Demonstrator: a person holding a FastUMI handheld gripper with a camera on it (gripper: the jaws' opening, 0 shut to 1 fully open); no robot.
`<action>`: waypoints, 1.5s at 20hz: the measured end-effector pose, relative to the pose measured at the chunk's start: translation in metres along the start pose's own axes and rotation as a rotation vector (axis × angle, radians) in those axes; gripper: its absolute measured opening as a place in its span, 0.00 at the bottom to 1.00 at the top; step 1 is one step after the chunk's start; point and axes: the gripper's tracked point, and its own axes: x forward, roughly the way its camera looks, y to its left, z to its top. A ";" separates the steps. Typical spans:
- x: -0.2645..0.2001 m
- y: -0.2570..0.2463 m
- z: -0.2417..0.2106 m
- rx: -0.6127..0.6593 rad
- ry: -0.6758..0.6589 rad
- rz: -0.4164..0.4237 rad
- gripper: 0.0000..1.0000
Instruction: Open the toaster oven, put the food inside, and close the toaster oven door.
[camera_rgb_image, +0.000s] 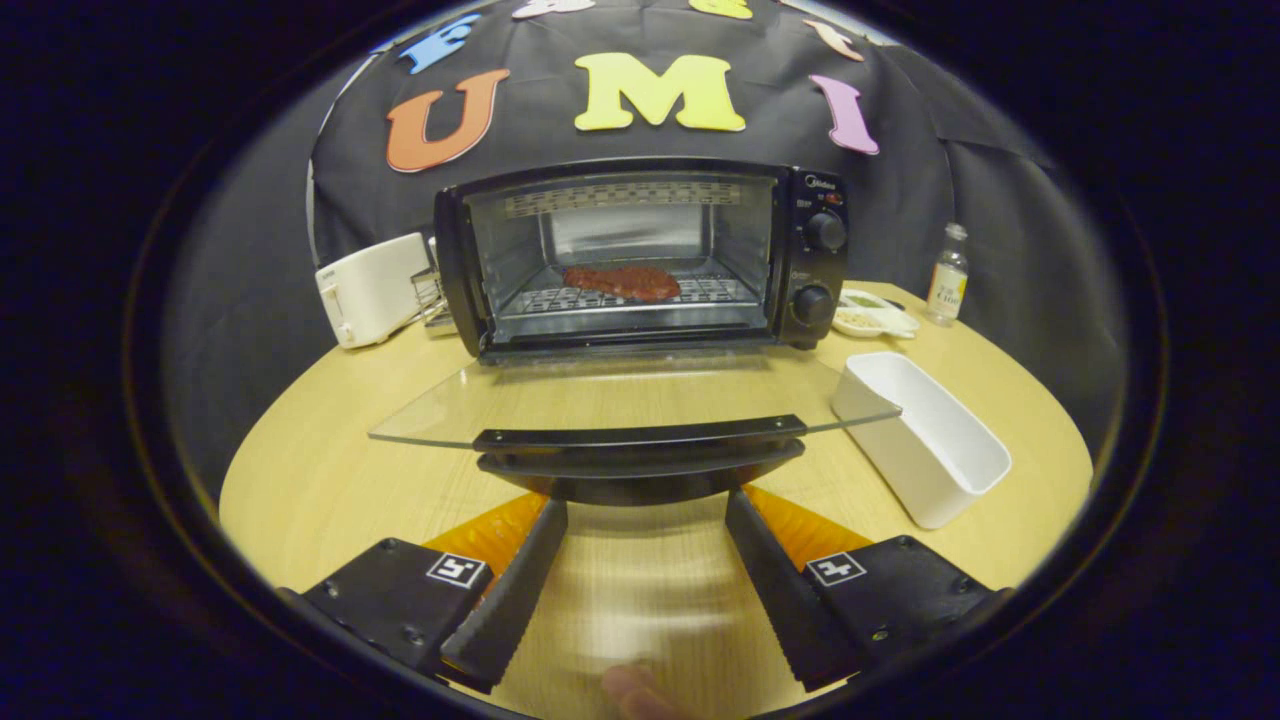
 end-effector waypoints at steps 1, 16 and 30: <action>0.001 -0.001 0.001 -0.008 -0.005 -0.005 1.00; -0.006 0.002 0.067 0.009 -0.134 -0.054 1.00; -0.012 -0.007 0.185 0.021 -0.288 -0.080 1.00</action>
